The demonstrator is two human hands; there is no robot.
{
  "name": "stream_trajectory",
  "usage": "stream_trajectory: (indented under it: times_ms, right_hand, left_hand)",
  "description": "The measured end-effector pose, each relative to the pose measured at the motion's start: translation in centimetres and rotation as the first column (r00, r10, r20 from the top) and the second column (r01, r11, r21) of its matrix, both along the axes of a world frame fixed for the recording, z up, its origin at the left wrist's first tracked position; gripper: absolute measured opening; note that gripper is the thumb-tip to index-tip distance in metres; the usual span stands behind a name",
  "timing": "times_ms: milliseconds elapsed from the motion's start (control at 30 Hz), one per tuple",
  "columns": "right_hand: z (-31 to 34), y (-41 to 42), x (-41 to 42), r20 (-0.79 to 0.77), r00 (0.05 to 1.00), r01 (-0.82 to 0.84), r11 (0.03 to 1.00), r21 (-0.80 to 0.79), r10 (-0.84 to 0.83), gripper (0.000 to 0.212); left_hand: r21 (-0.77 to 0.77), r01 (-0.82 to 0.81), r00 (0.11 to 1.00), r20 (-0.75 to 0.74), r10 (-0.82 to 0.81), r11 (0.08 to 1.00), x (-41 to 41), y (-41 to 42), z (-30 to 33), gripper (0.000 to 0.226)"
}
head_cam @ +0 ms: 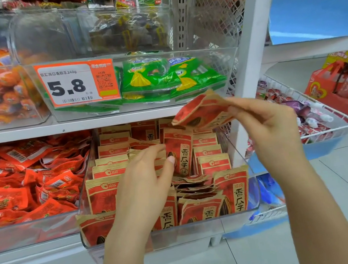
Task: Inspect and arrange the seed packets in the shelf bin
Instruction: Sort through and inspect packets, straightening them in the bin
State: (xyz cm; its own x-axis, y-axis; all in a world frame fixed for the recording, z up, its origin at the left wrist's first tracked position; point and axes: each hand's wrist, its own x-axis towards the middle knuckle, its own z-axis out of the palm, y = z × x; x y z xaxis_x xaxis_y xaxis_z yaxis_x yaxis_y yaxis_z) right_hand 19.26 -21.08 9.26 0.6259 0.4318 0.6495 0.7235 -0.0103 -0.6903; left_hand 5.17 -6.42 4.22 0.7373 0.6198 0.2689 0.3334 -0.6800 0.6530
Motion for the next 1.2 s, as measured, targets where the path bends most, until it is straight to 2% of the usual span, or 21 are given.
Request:
stream_trajectory:
  times_ms: [67,133,200,267,367,533,633,733,800,933,1200]
  right_hand:
    - [0.5,-1.5,-0.1,-0.039,0.999,0.006,0.997,0.072,-0.004,0.036]
    - [0.5,-2.5,-0.1,-0.147,0.989,-0.001,0.993,0.115,0.018,0.032]
    - [0.3,-3.1,0.0,-0.259,0.965,-0.014,0.992,0.123,0.046,0.026]
    - [0.3,-3.4,0.1,-0.335,0.941,0.002,0.991,0.136,0.044,0.021]
    - [0.3,-4.1,0.3,-0.39,0.921,0.07,0.977,0.2,0.014,0.015]
    - [0.8,-5.0,0.0,-0.434,0.896,0.055,0.947,0.317,0.093,0.009]
    - [1.5,-5.2,-0.2,-0.476,0.863,0.028,0.926,0.377,0.168,0.018]
    - [1.4,-5.1,-0.2,-0.515,0.843,0.008,0.953,0.302,0.156,0.013]
    - [1.1,-4.8,-0.3,-0.543,0.831,0.001,0.976,0.22,0.121,0.011]
    - [0.8,-4.3,-0.6,-0.57,0.81,-0.05,0.985,0.166,0.137,0.012]
    - [0.6,-2.5,-1.6,-0.676,0.689,-0.28,0.956,0.083,0.261,0.018]
  left_hand:
    - [-0.051,0.001,0.997,0.075,0.003,0.999,0.2,-0.1,0.2,0.045]
    - [-0.135,0.047,0.989,0.143,-0.028,0.99,0.4,-0.5,0.5,0.053]
    - [-0.267,0.157,0.975,0.197,-0.106,0.951,0.9,-1.3,0.9,0.06]
    - [-0.364,0.281,0.949,0.245,-0.2,0.888,1.5,-2.5,1.3,0.053]
    - [-0.385,0.36,0.908,0.353,-0.225,0.85,2.6,-4.1,1.7,0.029]
    - [-0.397,0.385,0.878,0.435,-0.199,0.833,3.7,-5.4,1.9,0.03]
    - [-0.407,0.399,0.851,0.497,-0.167,0.822,3.7,-6.0,2.5,0.032]
    - [-0.453,0.457,0.834,0.517,-0.193,0.765,3.6,-6.6,2.8,0.026]
    - [-0.532,0.495,0.836,0.506,-0.21,0.688,3.3,-7.0,2.7,0.034]
    - [-0.631,0.535,0.841,0.46,-0.285,0.562,2.3,-6.9,2.9,0.036]
    - [-0.654,0.501,0.857,0.464,-0.222,0.566,1.1,-5.1,1.8,0.037]
